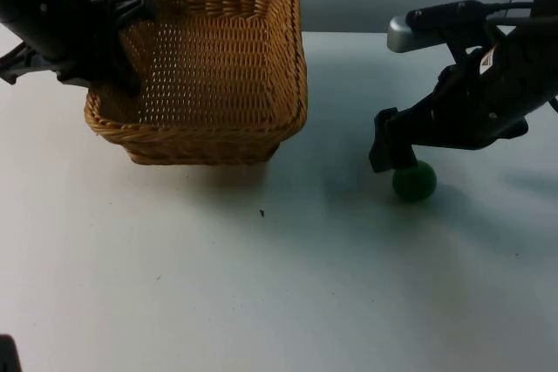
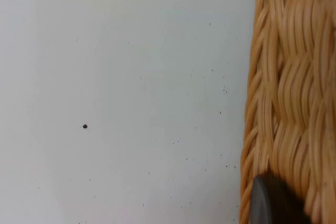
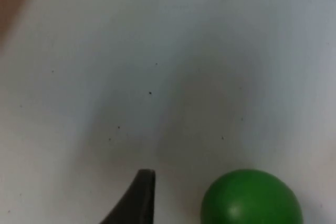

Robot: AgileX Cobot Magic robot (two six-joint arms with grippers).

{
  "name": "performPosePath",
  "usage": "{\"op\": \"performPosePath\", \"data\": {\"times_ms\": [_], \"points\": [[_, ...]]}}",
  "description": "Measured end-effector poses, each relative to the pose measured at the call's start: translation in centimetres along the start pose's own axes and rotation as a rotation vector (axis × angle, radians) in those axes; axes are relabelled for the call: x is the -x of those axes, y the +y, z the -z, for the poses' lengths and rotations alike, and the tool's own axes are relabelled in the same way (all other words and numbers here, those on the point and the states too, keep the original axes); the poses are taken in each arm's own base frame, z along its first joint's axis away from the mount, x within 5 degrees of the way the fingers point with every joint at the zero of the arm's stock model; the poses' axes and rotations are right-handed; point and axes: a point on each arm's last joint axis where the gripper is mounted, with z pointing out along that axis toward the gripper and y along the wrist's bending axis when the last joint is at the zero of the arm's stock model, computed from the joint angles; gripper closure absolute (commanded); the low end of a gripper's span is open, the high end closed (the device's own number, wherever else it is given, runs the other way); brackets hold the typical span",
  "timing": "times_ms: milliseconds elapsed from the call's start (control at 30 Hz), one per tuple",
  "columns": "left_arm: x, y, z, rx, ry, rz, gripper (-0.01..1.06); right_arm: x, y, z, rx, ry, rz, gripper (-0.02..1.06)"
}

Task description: Pick up the basket with the left hand and place the ball into the basket with the right hand.

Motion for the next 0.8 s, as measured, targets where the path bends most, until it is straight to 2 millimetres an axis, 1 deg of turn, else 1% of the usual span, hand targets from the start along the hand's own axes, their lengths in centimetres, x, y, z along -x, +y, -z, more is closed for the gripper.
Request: {"op": "performPosePath", "data": {"times_ms": [267, 567, 800], "points": [[0.0, 0.0, 0.0, 0.000, 0.000, 0.000, 1.05, 0.0, 0.0, 0.0, 0.000, 0.001, -0.019, -0.01], [0.0, 0.0, 0.0, 0.000, 0.000, 0.000, 1.05, -1.2, 0.1, -1.8, 0.004, 0.058, -0.033, -0.01], [0.0, 0.0, 0.0, 0.000, 0.000, 0.000, 1.05, -1.3, 0.1, -2.2, 0.006, 0.060, -0.041, -0.01]]}}
